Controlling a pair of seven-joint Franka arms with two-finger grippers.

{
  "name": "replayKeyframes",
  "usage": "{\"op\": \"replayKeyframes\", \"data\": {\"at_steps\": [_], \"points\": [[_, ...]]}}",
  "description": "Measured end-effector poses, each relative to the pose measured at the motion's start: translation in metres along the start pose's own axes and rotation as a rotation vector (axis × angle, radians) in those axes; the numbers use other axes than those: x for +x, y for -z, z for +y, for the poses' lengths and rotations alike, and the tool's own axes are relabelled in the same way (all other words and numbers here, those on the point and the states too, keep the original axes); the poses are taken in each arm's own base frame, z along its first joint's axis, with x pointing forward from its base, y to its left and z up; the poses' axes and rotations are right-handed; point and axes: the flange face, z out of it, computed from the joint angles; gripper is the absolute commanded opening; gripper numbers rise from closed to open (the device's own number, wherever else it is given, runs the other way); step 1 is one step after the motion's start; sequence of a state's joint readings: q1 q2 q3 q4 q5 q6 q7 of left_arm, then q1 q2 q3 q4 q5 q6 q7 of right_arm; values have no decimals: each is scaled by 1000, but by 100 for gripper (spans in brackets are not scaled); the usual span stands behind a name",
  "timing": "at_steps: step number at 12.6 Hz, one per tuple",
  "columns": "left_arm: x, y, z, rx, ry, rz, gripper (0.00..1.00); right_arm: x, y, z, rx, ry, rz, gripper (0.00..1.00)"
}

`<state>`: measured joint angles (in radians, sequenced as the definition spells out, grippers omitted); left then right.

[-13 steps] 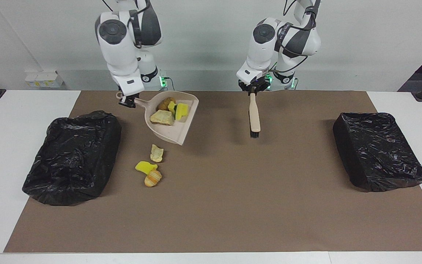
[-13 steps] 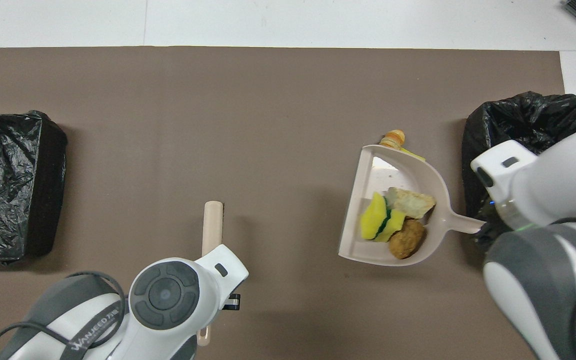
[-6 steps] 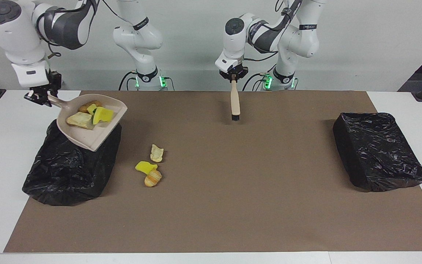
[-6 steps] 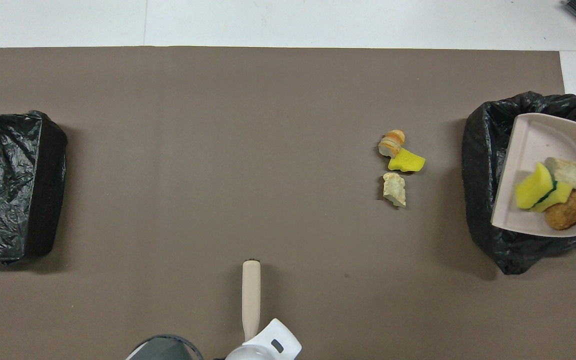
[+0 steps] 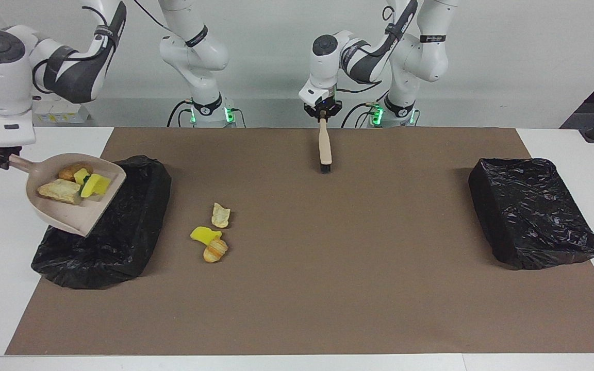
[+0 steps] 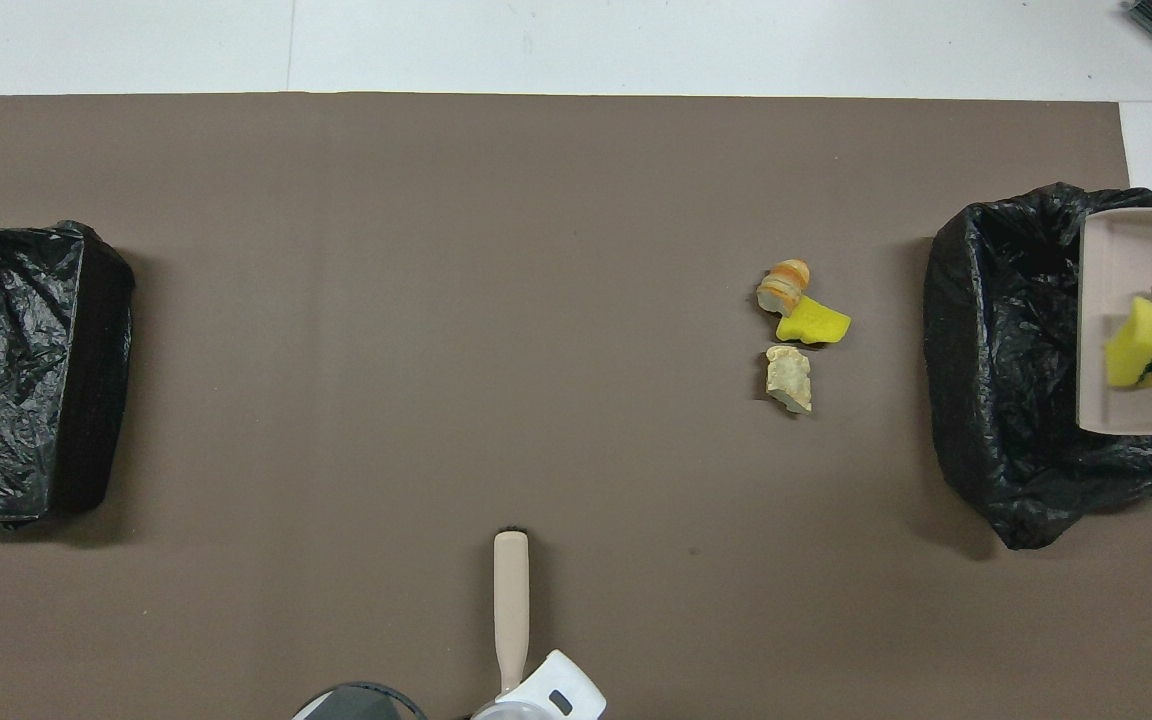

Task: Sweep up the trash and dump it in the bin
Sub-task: 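Carry the dustpan to the bin and tip it with the right gripper, then return the dustpan to the table center and release it with the right gripper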

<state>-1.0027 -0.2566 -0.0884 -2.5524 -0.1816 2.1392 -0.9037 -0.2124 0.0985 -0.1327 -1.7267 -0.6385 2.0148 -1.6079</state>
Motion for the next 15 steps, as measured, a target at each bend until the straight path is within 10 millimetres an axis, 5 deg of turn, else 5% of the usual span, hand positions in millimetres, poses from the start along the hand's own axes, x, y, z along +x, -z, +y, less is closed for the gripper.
{"op": "replayKeyframes", "data": {"at_steps": [7, 9, 10, 11, 13, 15], "points": [[4, -6, 0, 2, 7, -4, 1, 24, -8, 17, -75, 373, -176, 0], [4, -6, 0, 3, 9, -5, 22, 27, -3, 20, -79, 405, -217, 0], [5, -6, -1, 2, 11, -6, 54, 26, 2, 21, -85, 421, -249, 0], [6, -6, -1, 1, 13, -6, 63, 25, 13, 22, -98, 434, -281, 0], [13, -5, -4, -6, 30, -7, 100, 21, 39, 18, -111, 435, -321, 0], [32, 7, -9, -35, 37, 6, 100, 10, 66, 8, -94, 374, -335, 0]]}}
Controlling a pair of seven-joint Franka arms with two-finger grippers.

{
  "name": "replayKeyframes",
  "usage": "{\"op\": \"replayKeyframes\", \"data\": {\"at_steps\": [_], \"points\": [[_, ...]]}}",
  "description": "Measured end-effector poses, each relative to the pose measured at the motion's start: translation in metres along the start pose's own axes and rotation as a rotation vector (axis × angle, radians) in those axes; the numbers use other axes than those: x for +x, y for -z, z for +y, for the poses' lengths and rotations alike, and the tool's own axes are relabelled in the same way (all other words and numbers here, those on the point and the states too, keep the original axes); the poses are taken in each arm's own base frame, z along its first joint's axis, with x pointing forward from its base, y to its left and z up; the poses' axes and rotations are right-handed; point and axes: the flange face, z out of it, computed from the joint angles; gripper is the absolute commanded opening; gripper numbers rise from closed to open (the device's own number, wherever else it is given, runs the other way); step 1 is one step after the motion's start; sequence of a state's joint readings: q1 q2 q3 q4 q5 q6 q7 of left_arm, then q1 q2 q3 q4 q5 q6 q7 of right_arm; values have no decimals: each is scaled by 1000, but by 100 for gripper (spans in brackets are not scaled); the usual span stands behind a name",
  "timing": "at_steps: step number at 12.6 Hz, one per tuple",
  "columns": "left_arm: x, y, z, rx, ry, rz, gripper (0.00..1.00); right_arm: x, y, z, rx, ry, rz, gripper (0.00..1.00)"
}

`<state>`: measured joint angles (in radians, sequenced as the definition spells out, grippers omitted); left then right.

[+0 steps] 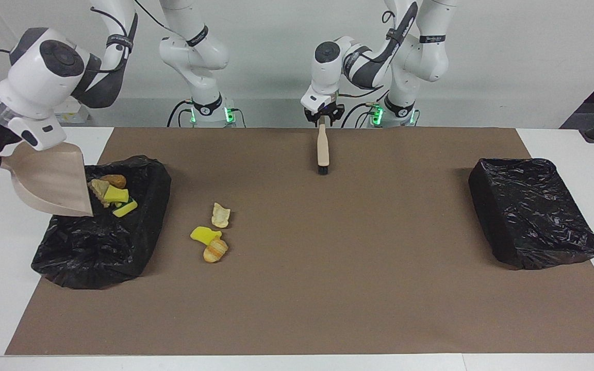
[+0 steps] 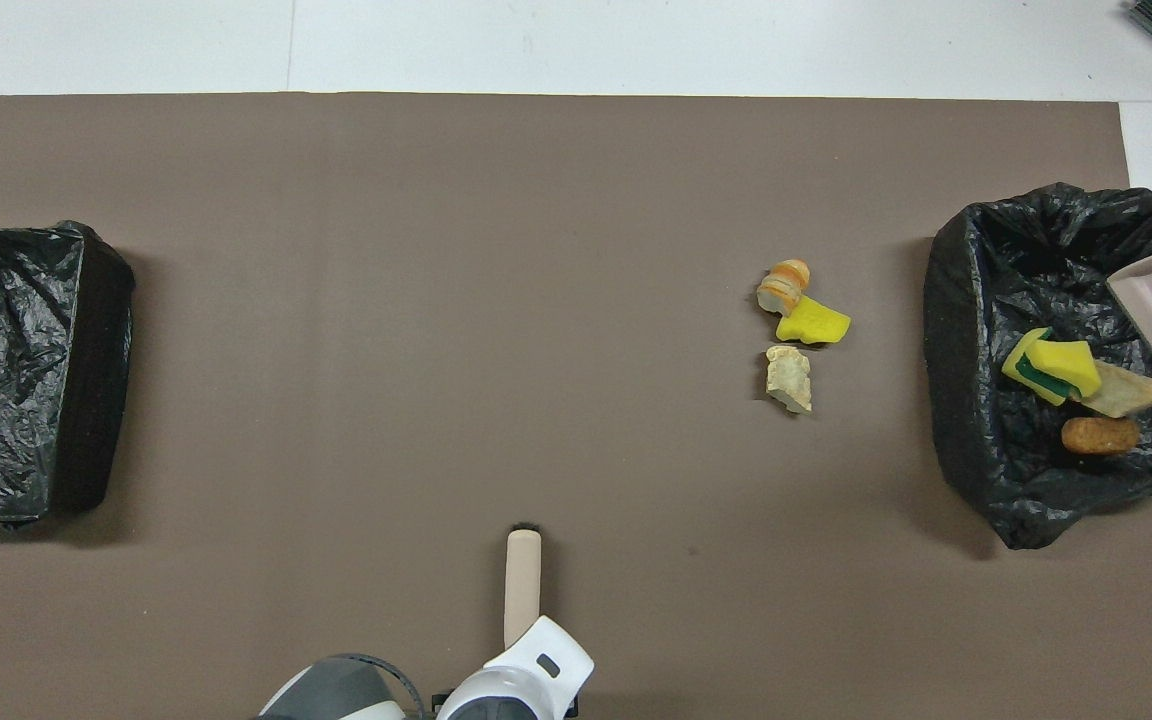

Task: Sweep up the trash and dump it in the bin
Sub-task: 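Return the dustpan to the table center and release it with the right gripper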

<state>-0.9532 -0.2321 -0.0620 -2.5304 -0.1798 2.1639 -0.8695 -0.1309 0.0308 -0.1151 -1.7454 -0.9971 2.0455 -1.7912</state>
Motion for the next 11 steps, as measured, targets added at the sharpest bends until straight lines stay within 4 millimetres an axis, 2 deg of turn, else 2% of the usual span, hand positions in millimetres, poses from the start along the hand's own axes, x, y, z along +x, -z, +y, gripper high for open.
{"op": "replayKeyframes", "data": {"at_steps": [1, 3, 6, 9, 11], "points": [[12, 11, -1, -19, -12, 14, 100, -4, 15, -7, 30, -56, 0, 0], [48, 41, -11, -44, -64, 75, 100, 9, 55, -8, 92, -182, 4, 0], [108, 108, -42, -43, -181, 200, 100, 68, 121, 13, 127, -375, 122, 0], [169, 196, -94, -62, -253, 294, 100, 120, 161, 25, 207, -674, 368, 0], [204, 247, -123, -49, -278, 326, 100, 157, 197, 34, 280, -898, 486, 0]]}}
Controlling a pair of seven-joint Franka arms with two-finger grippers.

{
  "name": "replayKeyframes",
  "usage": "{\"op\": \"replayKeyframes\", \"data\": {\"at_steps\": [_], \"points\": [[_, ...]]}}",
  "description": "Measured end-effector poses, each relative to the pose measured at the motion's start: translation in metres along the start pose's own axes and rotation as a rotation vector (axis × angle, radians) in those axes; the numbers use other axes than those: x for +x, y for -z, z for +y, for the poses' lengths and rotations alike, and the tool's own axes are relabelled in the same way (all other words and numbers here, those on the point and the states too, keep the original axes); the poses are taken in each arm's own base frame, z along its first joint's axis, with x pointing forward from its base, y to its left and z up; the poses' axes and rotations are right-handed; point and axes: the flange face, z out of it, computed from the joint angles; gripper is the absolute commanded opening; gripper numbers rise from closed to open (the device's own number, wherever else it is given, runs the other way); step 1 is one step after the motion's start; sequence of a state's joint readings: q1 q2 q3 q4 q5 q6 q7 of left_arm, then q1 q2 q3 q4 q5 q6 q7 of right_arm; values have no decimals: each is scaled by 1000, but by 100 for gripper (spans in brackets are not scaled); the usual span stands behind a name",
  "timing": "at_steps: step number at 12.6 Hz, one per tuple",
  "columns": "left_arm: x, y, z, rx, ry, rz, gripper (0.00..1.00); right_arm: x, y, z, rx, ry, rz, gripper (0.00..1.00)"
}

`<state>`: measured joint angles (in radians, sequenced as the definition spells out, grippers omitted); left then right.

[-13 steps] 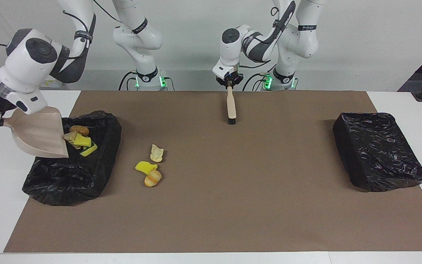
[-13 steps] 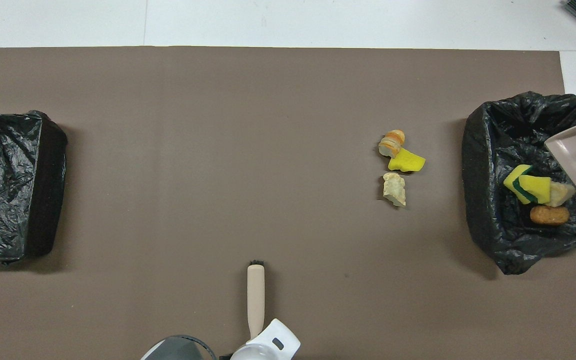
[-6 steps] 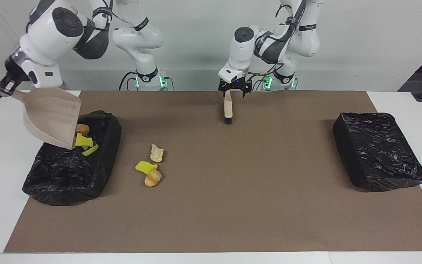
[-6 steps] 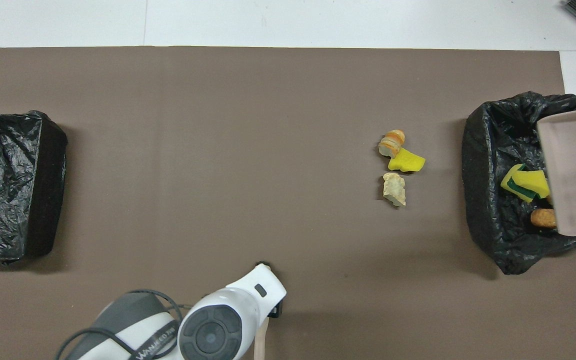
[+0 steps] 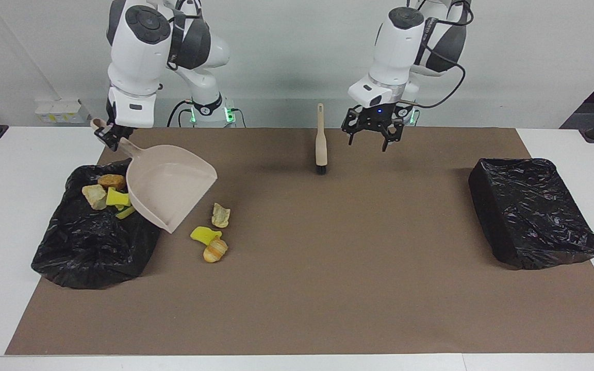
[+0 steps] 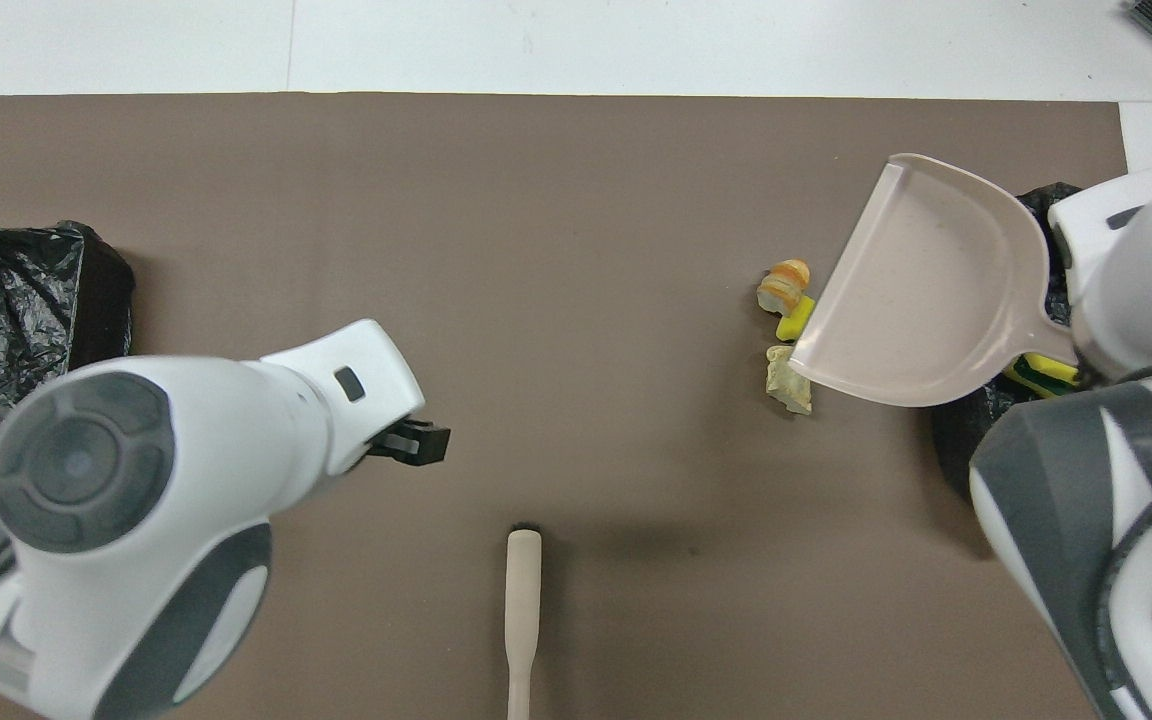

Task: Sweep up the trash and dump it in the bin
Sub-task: 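Return the dustpan to the table center and release it with the right gripper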

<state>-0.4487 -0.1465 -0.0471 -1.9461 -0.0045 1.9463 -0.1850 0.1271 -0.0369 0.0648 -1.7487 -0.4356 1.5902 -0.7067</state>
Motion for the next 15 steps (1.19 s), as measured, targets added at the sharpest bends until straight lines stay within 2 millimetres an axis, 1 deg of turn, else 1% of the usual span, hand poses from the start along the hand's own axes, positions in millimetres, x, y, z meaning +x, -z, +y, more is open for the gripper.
{"op": "replayKeyframes", "data": {"at_steps": [2, 3, 5, 6, 7, 8, 9, 10, 12, 14, 15], "points": [[30, 31, -34, 8, -12, 39, 100, 45, 11, -42, 69, -190, 59, 0], [39, 45, -54, 14, -6, 57, 100, 70, 14, -65, 102, -281, 71, 0], [42, 76, -96, 29, 10, 55, 100, 117, 16, -104, 153, -456, 75, 0], [39, 94, -119, 38, 13, 45, 100, 145, 14, -118, 188, -545, 83, 0], [35, 109, -141, 45, 11, 33, 100, 170, 13, -124, 246, -629, 103, 0], [31, 120, -160, 50, 6, 24, 100, 191, 13, -124, 298, -713, 117, 0], [27, 130, -175, 55, 1, 20, 100, 212, 13, -125, 330, -784, 131, 0], [23, 137, -185, 57, -1, 12, 100, 233, 13, -129, 359, -841, 150, 0], [20, 147, -194, 55, 11, -12, 100, 270, 11, -150, 422, -923, 184, 0], [19, 149, -208, 55, 31, -25, 100, 300, 6, -176, 456, -959, 213, 0], [17, 149, -212, 55, 37, -29, 100, 313, -1, -189, 481, -962, 213, 0]]}}
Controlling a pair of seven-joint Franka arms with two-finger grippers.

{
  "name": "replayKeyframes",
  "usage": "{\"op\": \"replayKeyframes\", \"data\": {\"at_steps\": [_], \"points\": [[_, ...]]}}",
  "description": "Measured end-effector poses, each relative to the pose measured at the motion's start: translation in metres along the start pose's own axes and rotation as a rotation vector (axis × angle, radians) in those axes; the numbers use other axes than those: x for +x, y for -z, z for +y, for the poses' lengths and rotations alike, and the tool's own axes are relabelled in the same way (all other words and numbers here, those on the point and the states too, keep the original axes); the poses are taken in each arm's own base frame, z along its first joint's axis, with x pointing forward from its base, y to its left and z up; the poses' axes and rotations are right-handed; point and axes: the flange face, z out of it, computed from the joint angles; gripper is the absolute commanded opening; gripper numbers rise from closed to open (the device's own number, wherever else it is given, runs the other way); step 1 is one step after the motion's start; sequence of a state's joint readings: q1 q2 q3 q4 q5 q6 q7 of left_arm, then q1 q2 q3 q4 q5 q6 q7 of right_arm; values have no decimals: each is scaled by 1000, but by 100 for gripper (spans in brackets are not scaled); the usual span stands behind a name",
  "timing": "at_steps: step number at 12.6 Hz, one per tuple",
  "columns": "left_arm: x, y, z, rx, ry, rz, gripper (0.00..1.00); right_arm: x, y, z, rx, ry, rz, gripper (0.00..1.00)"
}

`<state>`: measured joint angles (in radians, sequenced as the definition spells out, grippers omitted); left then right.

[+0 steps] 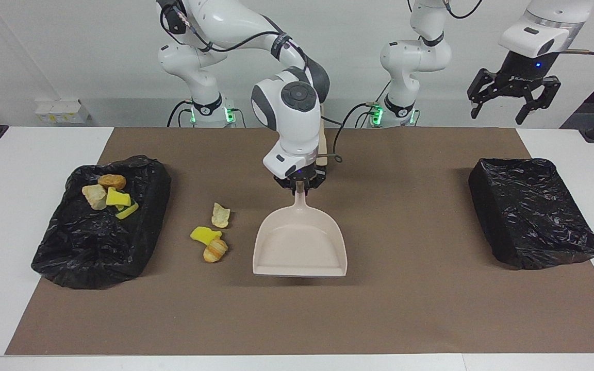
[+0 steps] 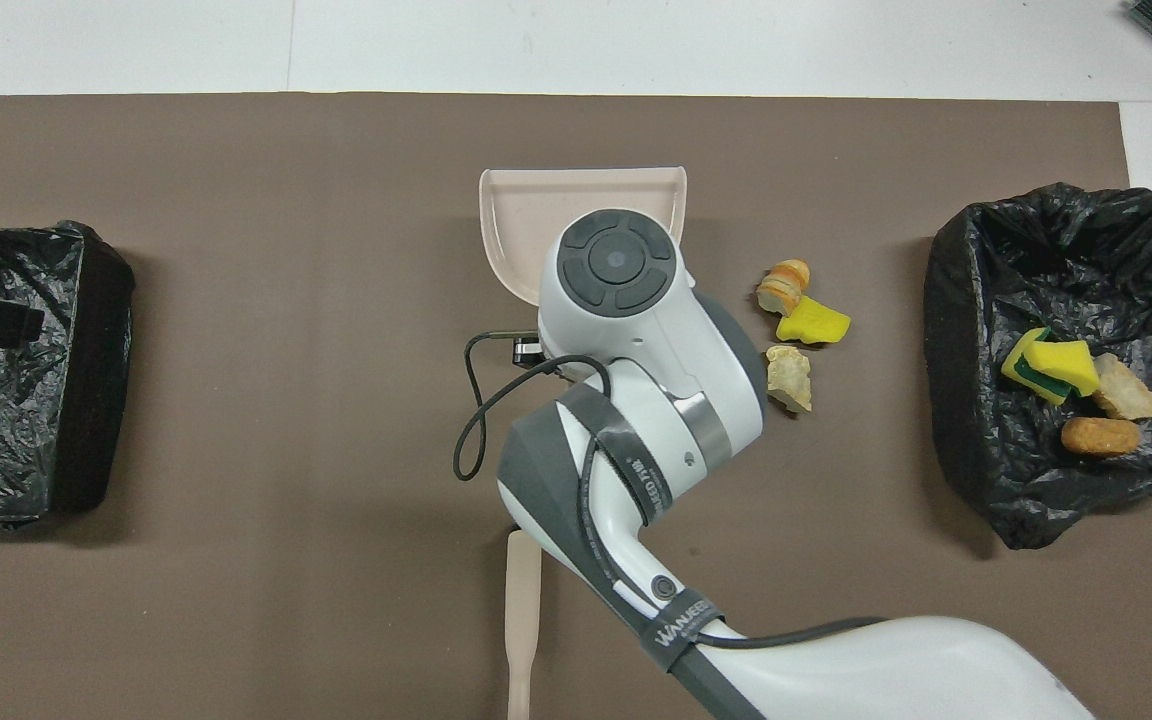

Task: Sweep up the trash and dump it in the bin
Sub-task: 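Return the dustpan to the table center and release it with the right gripper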

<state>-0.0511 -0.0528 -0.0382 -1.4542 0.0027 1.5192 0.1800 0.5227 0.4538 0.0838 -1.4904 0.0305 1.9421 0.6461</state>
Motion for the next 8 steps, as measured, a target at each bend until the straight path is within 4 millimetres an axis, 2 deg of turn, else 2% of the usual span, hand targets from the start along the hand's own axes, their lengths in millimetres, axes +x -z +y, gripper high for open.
{"op": "replayKeyframes", "data": {"at_steps": [4, 5, 6, 7, 8], "points": [[-1, 0, -3, 0, 7, -4, 100, -4, -57, -26, 50, -9, -57, 0], [-1, 0, -3, 0, 8, -5, 100, -5, -65, -32, 63, -8, -56, 10], [-2, 0, -4, 0, 8, -7, 100, -6, -68, -36, 72, -7, -53, 33], [-2, 0, -4, -1, 9, -10, 100, -7, -67, -37, 80, -9, -56, 92], [-3, -1, -4, -3, 11, -16, 100, -7, -67, -38, 83, -11, -58, 100]]}}
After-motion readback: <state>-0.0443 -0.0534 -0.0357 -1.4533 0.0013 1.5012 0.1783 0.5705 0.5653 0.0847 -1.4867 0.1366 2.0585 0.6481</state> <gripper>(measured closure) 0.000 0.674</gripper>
